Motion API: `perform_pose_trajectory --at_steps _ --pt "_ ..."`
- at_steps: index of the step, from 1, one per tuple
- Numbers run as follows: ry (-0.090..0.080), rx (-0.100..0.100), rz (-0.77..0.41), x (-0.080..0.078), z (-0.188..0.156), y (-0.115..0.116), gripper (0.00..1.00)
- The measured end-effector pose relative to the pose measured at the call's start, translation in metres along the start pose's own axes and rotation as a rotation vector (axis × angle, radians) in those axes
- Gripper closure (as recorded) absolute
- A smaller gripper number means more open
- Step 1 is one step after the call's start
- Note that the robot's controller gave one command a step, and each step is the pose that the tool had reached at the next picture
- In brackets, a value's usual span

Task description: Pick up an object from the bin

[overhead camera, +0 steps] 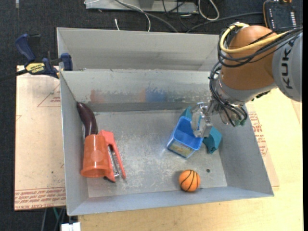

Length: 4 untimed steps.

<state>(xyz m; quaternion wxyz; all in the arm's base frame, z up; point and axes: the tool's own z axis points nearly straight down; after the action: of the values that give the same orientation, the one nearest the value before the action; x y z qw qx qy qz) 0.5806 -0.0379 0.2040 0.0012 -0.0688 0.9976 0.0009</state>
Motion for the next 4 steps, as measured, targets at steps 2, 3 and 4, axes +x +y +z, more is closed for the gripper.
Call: perform_pose_trajectory --at_steps 2,3,4 --pt "0.0 -0.002 -0.018 -0.011 0.026 0.019 1.0" --pt "-0.005 -0.001 -0.02 -0.02 0.028 0.013 1.0" --pt "-0.002 -0.002 -0.247 -0.012 0.097 0.026 1.0"
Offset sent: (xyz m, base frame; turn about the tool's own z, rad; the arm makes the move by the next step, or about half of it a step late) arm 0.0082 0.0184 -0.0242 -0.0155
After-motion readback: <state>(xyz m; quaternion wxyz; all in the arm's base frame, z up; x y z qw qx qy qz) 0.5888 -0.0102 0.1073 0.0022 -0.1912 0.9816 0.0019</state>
